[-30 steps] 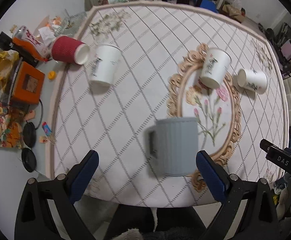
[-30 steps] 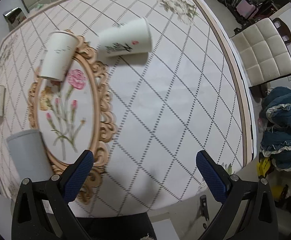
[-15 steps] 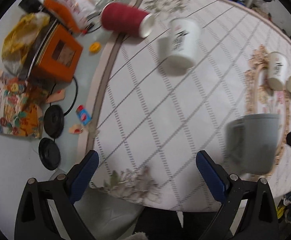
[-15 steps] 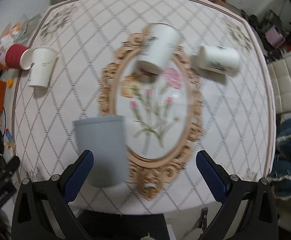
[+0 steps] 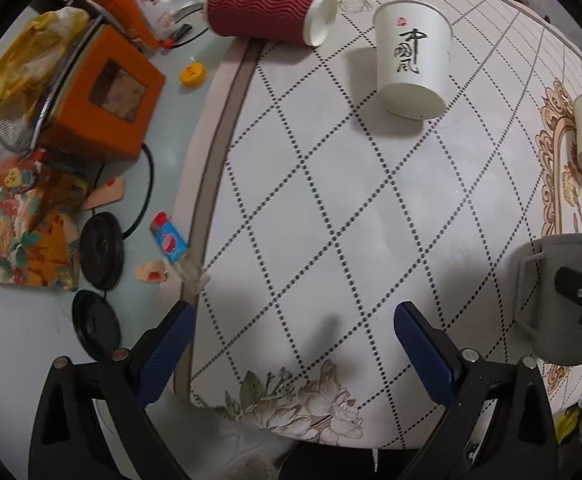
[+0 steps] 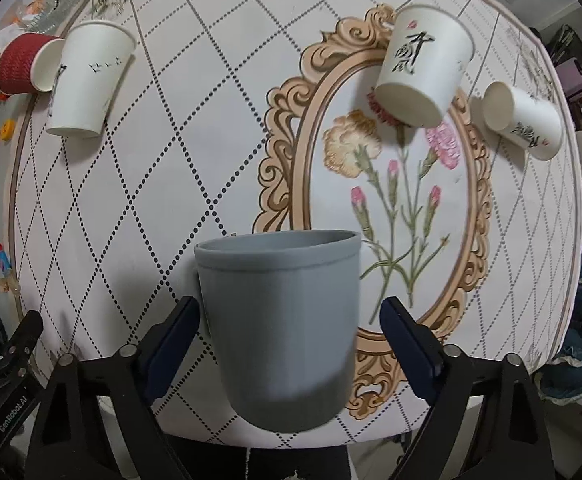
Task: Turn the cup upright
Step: 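Close the right tool on the grey mug while the left tool releases it, then turn the grey mug opening-up with the right tool and set it on the table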
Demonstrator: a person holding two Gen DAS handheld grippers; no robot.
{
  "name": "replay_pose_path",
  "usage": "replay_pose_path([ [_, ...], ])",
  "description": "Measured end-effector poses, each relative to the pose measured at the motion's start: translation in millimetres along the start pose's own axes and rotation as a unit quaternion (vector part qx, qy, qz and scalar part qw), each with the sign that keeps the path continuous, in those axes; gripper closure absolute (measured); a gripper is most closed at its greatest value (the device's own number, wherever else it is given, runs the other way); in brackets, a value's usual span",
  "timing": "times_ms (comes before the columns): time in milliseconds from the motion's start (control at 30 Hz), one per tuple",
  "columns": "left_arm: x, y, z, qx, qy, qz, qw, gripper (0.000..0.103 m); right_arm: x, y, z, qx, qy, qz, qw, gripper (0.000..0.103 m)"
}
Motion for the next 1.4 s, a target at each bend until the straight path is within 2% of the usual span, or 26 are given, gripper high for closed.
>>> replay_pose_path([
  [267,3,-13,-8,-0.021,0.010,-0.012,0.9997,0.001,-1,5,-7,-0.004,0.004,0.001,1.000,0.018],
  [433,4,-18,-12,-0.026,0.022,-0.014,0.9993,0.001,-4,-1,-1,0.030,-0.019,-0.025,0.999,0.019],
  [567,9,-22,-14,-0.036,0.030,-0.006,0.9989,0.001,1,-13,17,0.057,-0.075,-0.056,0.994,0.019],
  [700,18,-31,-19,-0.045,0.036,0.002,0.9983,0.001,16,-23,37,0.075,-0.152,-0.084,0.982,0.019],
  [767,22,-35,-22,-0.050,0.037,0.005,0.9980,0.001,24,-26,46,0.069,-0.206,-0.091,0.972,0.019],
  [900,34,-45,-32,-0.049,0.033,0.001,0.9983,0.001,46,-25,40,0.055,-0.263,-0.093,0.959,0.019],
  [1000,40,-51,-37,-0.045,0.027,-0.007,0.9986,0.001,38,-24,41,0.040,-0.298,-0.073,0.951,0.019],
  [1133,40,-61,-38,-0.043,0.022,-0.016,0.9987,0.001,27,-19,38,0.027,-0.306,-0.054,0.950,0.019],
  [1300,35,-73,-32,-0.039,0.011,-0.026,0.9988,0.001,12,-17,33,0.031,-0.284,-0.057,0.957,0.018],
  [1400,22,-63,-18,-0.038,0.003,-0.029,0.9989,0.001,5,-19,35,0.030,-0.274,-0.057,0.960,0.018],
])
Point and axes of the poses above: each gripper's, at about its wrist camera, not at the fingertips, and z roughly against the way its jaws point, y to its left, x to its top, the point moved 7 cm from there along -z, roughly the way its jaws point, and after that the axes turned 6 degrees about -y, right-handed, at the moved point
